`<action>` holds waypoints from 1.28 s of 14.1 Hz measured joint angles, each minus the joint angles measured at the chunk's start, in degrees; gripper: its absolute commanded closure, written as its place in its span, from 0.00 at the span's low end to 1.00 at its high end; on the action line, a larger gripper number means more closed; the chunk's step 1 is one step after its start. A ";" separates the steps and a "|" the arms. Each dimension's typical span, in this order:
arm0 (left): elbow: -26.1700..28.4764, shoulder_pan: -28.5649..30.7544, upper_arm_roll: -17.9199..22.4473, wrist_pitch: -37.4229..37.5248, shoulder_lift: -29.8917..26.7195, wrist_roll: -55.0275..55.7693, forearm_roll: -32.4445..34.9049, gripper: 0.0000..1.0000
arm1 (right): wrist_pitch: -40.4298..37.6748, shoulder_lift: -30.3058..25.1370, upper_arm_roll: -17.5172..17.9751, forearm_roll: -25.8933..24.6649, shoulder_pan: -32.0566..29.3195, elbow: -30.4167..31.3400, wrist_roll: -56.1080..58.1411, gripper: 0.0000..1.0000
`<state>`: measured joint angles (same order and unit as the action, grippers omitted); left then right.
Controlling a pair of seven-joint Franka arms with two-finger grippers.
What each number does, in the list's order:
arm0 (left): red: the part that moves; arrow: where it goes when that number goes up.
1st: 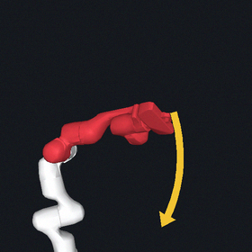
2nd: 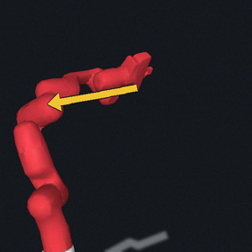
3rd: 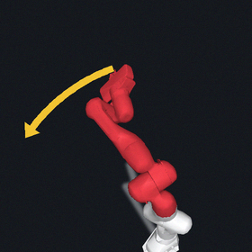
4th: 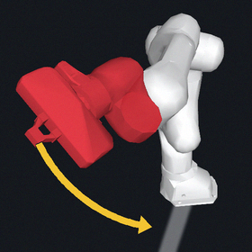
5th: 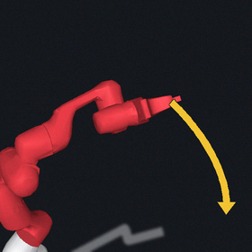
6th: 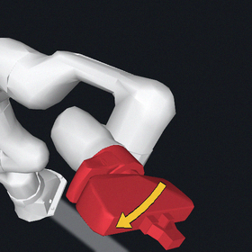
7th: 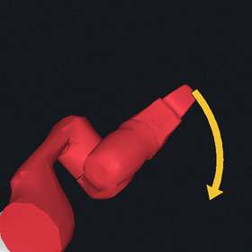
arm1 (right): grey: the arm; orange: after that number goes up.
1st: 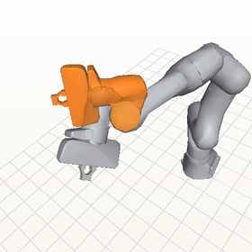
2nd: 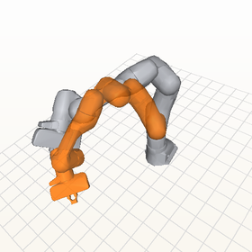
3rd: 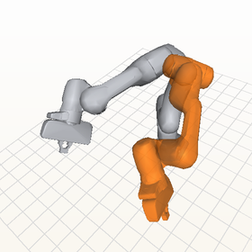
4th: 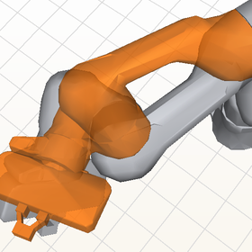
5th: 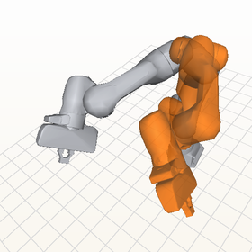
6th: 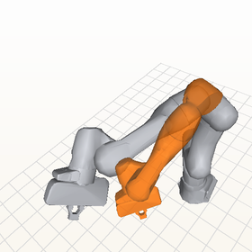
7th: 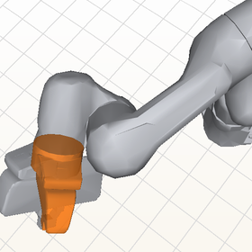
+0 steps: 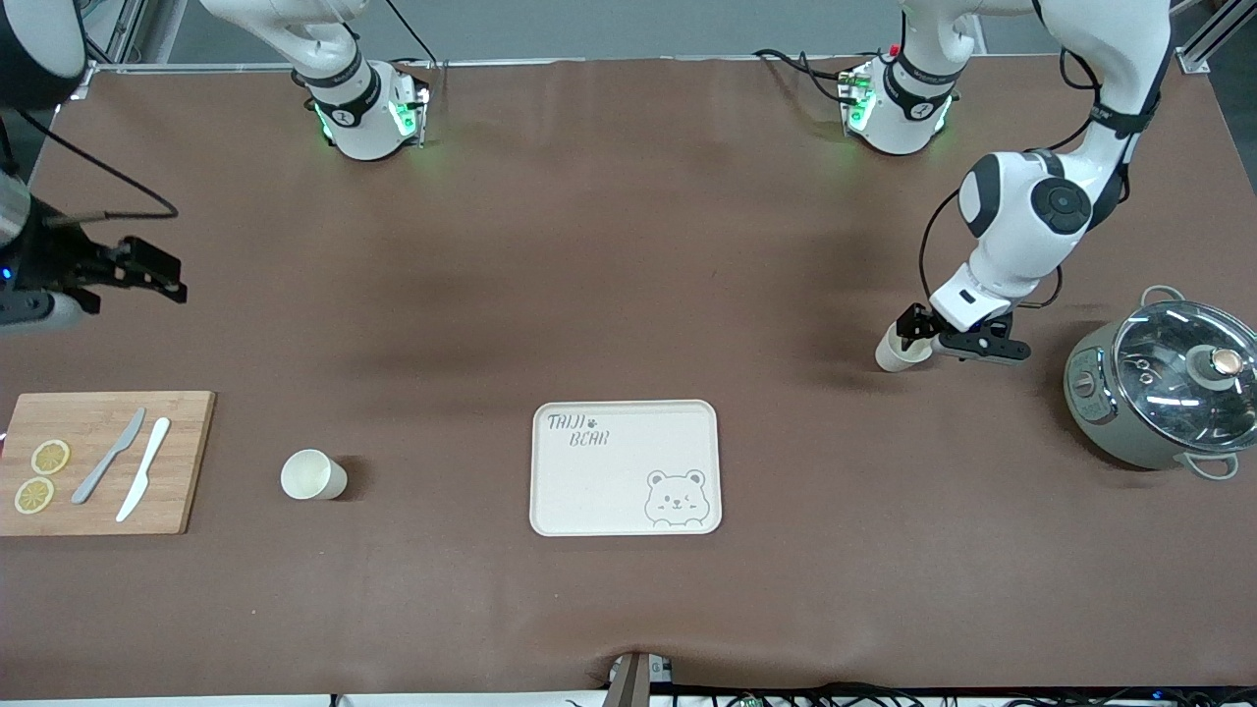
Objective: Place white IKEA cup upright on tray with both arms
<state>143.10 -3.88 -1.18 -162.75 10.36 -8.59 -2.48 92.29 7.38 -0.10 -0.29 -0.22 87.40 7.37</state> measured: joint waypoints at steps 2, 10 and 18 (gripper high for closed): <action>-0.57 -0.08 -0.13 -0.24 1.22 -0.02 0.02 0.30 | 0.65 4.91 -0.10 0.00 -0.06 -3.17 -0.01 0.00; -0.90 -0.13 -0.24 -0.24 1.65 0.04 0.03 1.00 | 10.09 18.13 -0.48 0.00 -0.53 -6.26 -0.03 0.00; -3.02 -0.24 -1.59 -0.21 0.88 3.32 0.03 1.00 | 20.36 26.42 -0.57 1.42 -1.75 -6.65 -0.08 0.00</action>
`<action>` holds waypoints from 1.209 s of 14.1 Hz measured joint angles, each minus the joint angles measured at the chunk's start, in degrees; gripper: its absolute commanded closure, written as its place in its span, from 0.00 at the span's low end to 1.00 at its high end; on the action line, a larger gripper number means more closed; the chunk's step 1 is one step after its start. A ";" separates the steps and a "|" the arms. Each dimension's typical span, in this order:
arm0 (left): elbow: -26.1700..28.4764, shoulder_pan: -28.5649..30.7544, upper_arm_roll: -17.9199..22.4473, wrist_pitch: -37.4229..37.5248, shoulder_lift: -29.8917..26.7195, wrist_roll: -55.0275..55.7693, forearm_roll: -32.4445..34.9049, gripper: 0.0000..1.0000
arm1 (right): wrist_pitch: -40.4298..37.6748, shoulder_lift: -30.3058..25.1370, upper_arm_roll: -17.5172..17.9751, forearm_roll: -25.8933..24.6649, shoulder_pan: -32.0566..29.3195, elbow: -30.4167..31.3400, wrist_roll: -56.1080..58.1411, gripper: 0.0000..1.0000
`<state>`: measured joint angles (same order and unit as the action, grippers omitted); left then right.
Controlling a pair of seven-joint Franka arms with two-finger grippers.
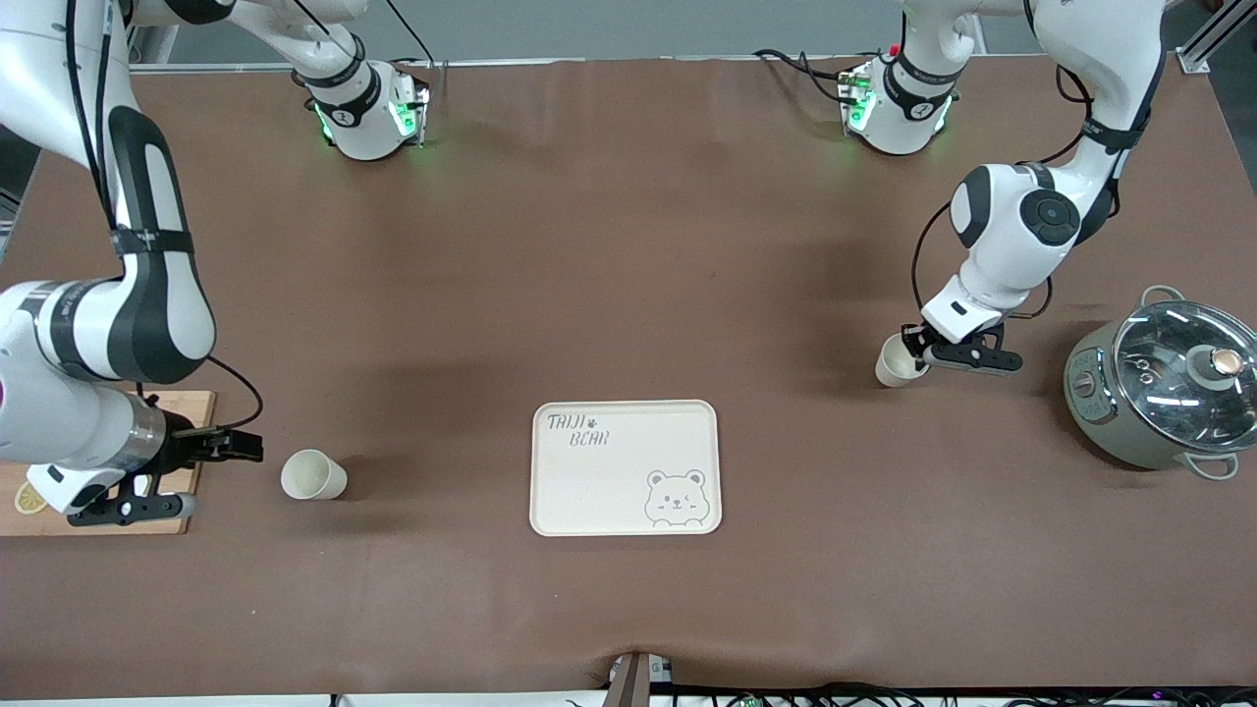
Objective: Place white IKEA cup upright on tray with both arms
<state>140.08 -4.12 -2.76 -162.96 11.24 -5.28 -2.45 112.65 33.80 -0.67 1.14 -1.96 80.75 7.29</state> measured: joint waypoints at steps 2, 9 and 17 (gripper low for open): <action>-1.52 -0.07 -0.61 2.15 -0.60 1.01 0.00 1.00 | 0.86 1.48 -0.01 2.20 -0.57 -0.07 0.00 0.00; -19.26 -1.55 -5.33 26.21 -1.56 14.41 0.00 1.00 | 4.77 4.11 0.05 4.44 -0.69 -0.16 0.06 0.00; -37.35 -9.74 -5.56 36.26 5.35 31.29 0.00 1.00 | 8.33 7.17 0.15 2.60 -0.53 -0.16 0.13 0.00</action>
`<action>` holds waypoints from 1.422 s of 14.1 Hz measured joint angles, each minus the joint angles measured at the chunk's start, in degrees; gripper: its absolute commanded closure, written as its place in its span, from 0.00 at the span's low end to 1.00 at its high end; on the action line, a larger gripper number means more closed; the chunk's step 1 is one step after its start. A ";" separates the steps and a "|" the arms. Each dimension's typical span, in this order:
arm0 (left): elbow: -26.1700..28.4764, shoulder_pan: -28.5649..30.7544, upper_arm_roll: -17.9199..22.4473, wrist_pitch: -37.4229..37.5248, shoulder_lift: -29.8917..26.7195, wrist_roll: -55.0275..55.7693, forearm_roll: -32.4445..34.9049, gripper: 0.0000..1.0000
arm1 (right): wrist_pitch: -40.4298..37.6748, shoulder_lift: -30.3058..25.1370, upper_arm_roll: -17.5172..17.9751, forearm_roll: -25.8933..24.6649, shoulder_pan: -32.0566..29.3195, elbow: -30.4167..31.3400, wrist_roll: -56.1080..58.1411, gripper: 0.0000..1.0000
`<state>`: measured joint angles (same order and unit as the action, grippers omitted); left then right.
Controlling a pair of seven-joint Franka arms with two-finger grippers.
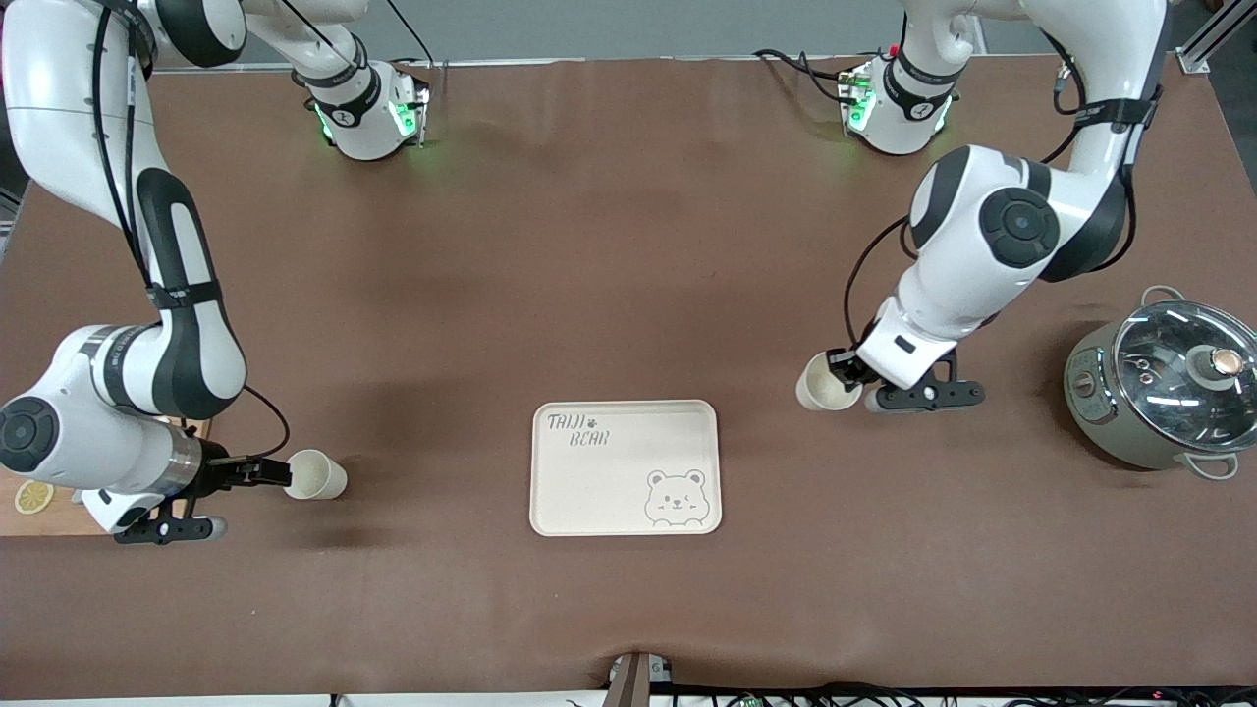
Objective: Place white IKEA cup upright on tray with both arms
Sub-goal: 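Carry the cup to the tray while the right gripper grasps the other cup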
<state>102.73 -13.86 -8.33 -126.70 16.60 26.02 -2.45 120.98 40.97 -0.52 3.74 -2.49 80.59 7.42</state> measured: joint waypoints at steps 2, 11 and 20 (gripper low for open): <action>-3.97 -2.36 0.03 0.00 3.58 5.09 0.82 1.00 | 0.08 0.87 0.04 -0.28 0.04 0.02 0.12 0.00; -23.26 -12.76 5.49 0.00 22.16 20.89 7.82 1.00 | -0.10 1.85 0.12 -1.55 0.29 1.77 2.43 0.00; -29.36 -20.54 11.52 -1.48 29.04 27.04 7.82 1.00 | 1.58 2.64 0.12 -1.56 0.26 3.36 3.67 0.00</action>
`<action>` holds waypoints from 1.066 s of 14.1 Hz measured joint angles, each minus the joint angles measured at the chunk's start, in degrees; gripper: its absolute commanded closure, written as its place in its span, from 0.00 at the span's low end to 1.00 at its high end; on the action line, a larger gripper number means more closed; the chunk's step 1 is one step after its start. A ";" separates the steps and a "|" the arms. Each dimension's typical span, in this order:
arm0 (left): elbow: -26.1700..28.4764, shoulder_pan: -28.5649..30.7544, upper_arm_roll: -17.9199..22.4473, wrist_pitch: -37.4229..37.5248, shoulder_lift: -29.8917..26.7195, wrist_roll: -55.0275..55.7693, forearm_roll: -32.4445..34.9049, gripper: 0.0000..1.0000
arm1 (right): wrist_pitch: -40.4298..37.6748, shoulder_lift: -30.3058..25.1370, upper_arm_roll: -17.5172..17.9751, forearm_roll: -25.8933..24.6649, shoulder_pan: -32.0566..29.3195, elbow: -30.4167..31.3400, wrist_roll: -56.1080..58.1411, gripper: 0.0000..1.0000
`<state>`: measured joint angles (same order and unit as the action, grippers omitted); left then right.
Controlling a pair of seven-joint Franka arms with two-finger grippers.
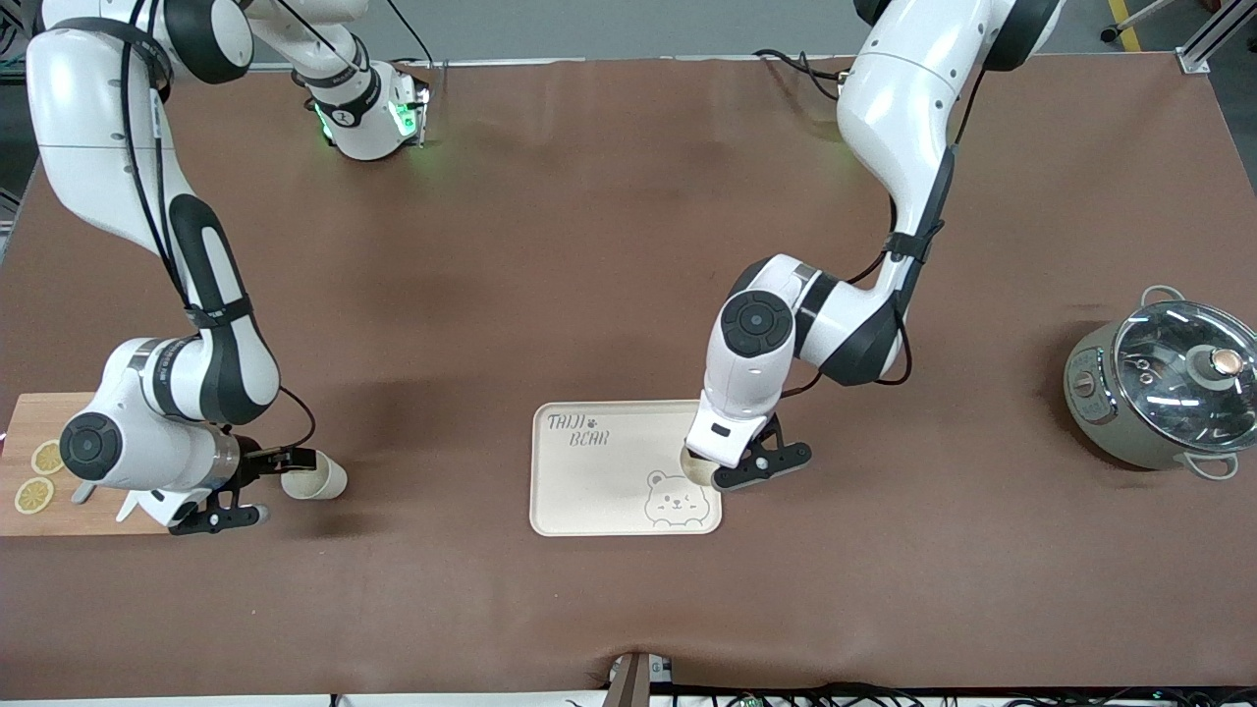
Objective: Place white IKEA cup upright on tray with both arms
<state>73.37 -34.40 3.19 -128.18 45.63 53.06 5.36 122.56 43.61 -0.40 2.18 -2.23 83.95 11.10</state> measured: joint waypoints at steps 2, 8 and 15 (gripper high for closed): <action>-0.09 -0.23 -0.69 -0.28 0.30 1.13 0.00 1.00 | 0.98 0.31 0.00 0.00 0.01 0.02 0.01 0.00; -0.17 -0.76 -2.90 -3.33 1.50 6.66 0.00 1.00 | 3.16 0.36 0.24 0.00 0.18 0.69 0.07 0.00; -0.18 -1.04 -3.15 -6.33 4.41 9.30 -0.82 1.00 | 3.20 0.35 0.32 0.00 0.74 0.70 0.07 0.79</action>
<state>73.19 -35.44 0.04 -134.51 50.04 62.36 4.55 125.76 43.96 -0.08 2.18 -1.49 84.64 11.17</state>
